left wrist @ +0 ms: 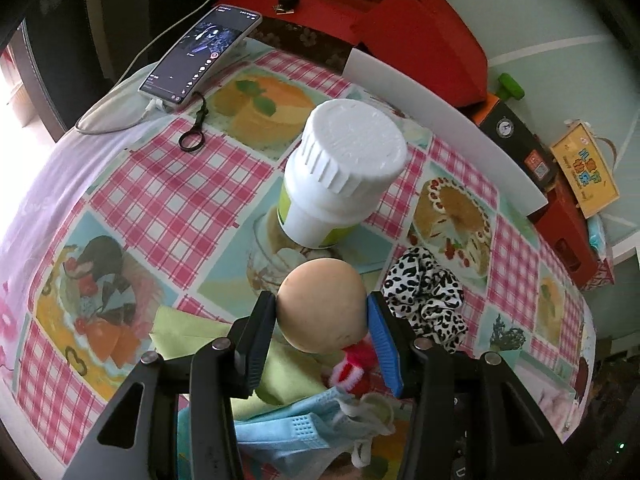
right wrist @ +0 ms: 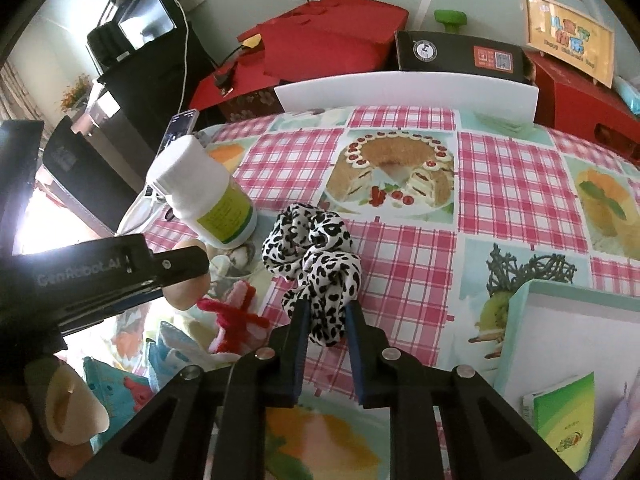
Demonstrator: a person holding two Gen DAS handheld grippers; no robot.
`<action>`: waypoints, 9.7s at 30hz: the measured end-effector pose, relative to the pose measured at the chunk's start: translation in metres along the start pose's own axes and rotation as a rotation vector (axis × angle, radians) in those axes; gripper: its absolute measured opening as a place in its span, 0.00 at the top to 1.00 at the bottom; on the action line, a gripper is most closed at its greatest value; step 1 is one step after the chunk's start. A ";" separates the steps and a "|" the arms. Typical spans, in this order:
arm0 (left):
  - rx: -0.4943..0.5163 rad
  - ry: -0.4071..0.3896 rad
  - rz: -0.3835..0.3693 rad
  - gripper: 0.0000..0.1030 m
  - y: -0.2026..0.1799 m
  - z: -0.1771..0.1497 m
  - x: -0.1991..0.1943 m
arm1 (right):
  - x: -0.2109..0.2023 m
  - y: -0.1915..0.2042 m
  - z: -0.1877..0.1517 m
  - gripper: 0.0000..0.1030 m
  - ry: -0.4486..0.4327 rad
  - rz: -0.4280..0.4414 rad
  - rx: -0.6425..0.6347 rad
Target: Organize soft objects
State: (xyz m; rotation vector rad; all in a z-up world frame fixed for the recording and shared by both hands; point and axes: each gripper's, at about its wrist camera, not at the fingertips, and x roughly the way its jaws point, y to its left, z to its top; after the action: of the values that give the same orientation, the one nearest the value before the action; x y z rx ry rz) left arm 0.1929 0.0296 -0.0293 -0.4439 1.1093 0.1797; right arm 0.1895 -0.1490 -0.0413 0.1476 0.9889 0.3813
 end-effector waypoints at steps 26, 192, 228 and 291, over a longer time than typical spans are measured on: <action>-0.039 0.032 -0.039 0.53 0.003 0.004 0.005 | -0.013 0.001 0.003 0.77 -0.018 -0.049 -0.026; 0.528 0.043 -0.102 0.08 -0.190 -0.097 -0.001 | -0.174 -0.199 -0.057 0.01 -0.093 -0.539 0.398; 0.333 -0.090 -0.095 0.07 -0.124 -0.051 -0.038 | -0.171 -0.163 -0.045 0.00 -0.083 -0.527 0.326; 0.146 0.073 0.050 0.07 0.067 -0.010 -0.045 | -0.031 0.042 -0.053 0.00 0.217 -0.116 -0.137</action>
State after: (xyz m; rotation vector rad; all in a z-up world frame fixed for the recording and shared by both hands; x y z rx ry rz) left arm 0.1411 0.0891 -0.0101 -0.2948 1.1973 0.1263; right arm 0.1198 -0.1246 -0.0341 -0.0771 1.1754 0.3626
